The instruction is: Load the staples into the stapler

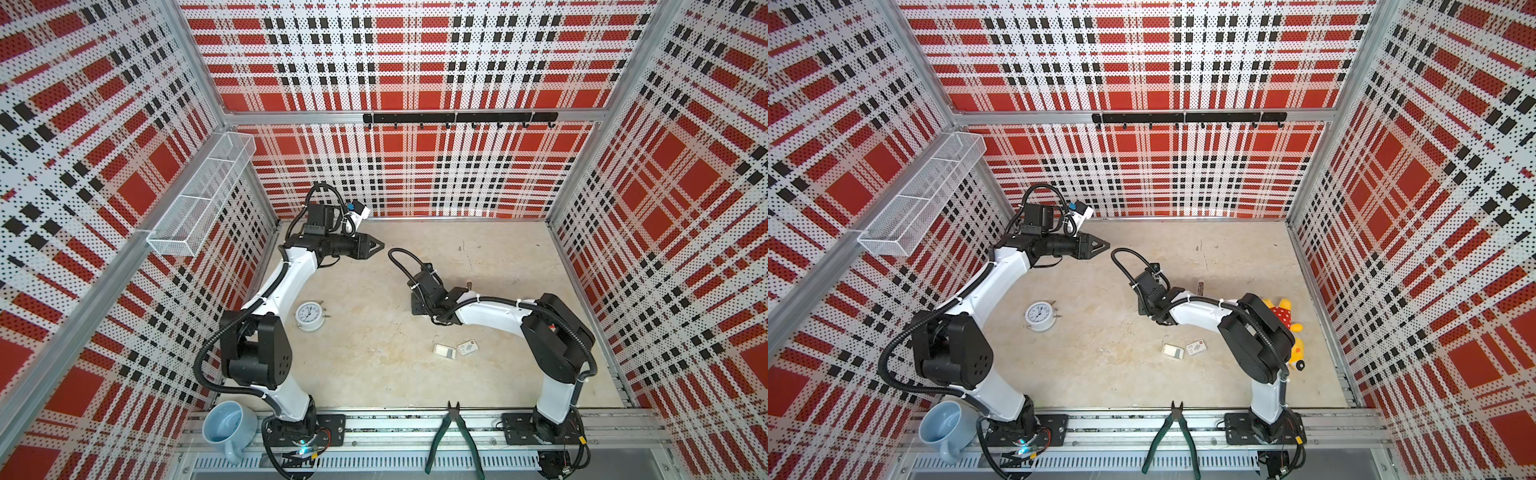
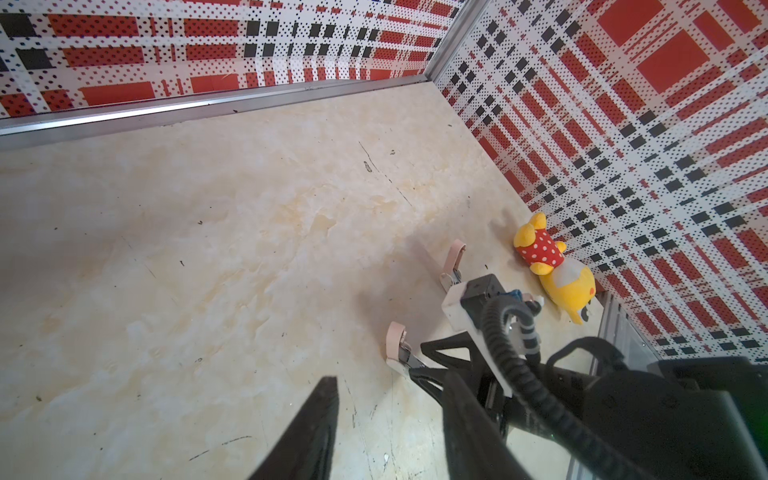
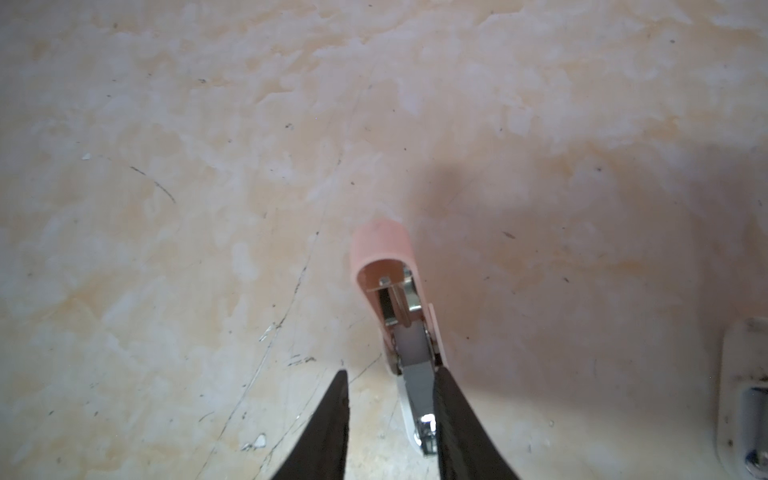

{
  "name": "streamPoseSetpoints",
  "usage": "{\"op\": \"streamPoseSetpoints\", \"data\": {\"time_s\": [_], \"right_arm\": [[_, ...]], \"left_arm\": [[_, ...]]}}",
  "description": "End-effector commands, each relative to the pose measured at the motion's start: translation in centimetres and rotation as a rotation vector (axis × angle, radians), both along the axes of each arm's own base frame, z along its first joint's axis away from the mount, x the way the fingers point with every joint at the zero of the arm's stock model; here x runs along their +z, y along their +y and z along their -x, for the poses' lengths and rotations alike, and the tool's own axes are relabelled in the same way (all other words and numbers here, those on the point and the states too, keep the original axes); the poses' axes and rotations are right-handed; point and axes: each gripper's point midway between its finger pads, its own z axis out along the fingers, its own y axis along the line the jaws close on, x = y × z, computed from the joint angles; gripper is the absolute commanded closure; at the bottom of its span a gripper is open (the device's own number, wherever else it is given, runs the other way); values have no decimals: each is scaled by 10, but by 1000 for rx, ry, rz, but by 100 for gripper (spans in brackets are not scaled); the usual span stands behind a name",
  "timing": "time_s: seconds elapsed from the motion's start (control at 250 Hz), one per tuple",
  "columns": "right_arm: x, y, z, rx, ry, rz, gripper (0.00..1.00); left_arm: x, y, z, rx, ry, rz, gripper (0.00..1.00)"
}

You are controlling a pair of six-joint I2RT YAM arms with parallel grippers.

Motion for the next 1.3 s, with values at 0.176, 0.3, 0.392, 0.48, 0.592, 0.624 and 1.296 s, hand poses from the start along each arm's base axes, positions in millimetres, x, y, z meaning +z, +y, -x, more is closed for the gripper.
{"op": "streamPoseSetpoints", "data": {"time_s": [0.176,0.3,0.392,0.48,0.592,0.624,1.296], "right_arm": [[10,18,-7,70,-43,-62,62],[5,19,-9,66,-43,-67,62],[2,20,-10,65,-37,-67,62],[-1,19,-10,62,-31,-59,62],[-5,16,-9,55,-24,-56,62],[-6,16,-9,54,-24,-57,62],[-28,12,-10,40,17,-57,62]], "left_arm": [[12,2,0,2,-15,14,55],[10,2,1,5,-12,13,55],[10,2,1,4,-11,12,55],[8,2,1,3,-5,12,55],[8,1,2,-1,-4,14,55],[7,2,2,1,-3,14,55],[5,-1,1,-3,1,12,55]]}}
